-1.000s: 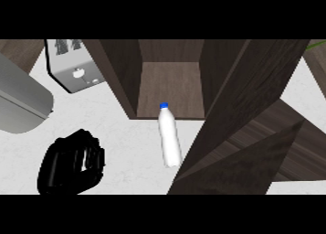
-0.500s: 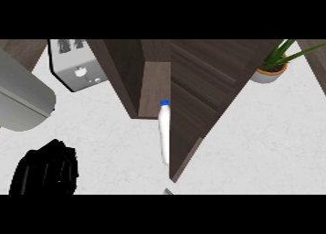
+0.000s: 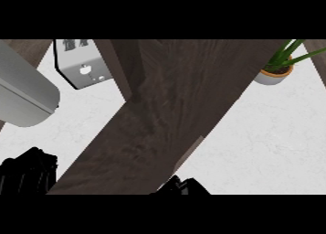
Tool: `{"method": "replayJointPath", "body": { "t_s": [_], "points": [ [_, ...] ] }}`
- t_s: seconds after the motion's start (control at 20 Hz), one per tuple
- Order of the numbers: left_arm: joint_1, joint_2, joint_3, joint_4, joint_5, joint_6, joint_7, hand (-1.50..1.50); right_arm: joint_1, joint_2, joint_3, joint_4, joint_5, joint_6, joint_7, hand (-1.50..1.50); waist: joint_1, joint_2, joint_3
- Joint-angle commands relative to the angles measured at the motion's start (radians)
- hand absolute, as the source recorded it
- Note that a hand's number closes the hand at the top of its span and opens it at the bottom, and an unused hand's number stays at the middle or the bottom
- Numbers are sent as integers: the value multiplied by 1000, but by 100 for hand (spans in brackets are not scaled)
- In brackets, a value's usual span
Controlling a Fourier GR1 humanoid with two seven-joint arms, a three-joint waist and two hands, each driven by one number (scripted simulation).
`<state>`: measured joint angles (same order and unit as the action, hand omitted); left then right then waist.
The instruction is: Pick up the bottled water, place it into the cabinet and close the cabinet
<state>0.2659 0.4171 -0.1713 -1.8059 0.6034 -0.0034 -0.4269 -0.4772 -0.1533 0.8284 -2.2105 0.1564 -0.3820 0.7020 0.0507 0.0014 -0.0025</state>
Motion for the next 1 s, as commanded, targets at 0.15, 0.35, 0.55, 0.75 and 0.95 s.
{"method": "replayJointPath", "body": {
  "t_s": [0.15, 0.35, 0.55, 0.75, 0.95],
  "points": [
    [21, 9, 27, -2, 11, -29, 1, 150, -239, 149, -255, 407, -192, -35, -78, 150, -2, 11, 2],
    [54, 52, 96, 17, 48, -109, -20, 150, -291, 152, -368, 573, -369, 54, -192, 150, -12, 8, 2],
    [173, 52, 95, -70, 48, -143, -40, 150, -378, 152, -501, 785, -432, 181, -260, 150, -4, 5, 3],
    [86, 57, 138, 18, 77, -163, -15, 150, -441, 125, -582, 1022, -441, 300, -415, 150, -16, 9, 2],
    [121, 51, 127, 16, 43, -182, -41, 150, -438, 70, -630, 1100, -461, 373, -476, 150, -12, 9, 2]
  ]
}}
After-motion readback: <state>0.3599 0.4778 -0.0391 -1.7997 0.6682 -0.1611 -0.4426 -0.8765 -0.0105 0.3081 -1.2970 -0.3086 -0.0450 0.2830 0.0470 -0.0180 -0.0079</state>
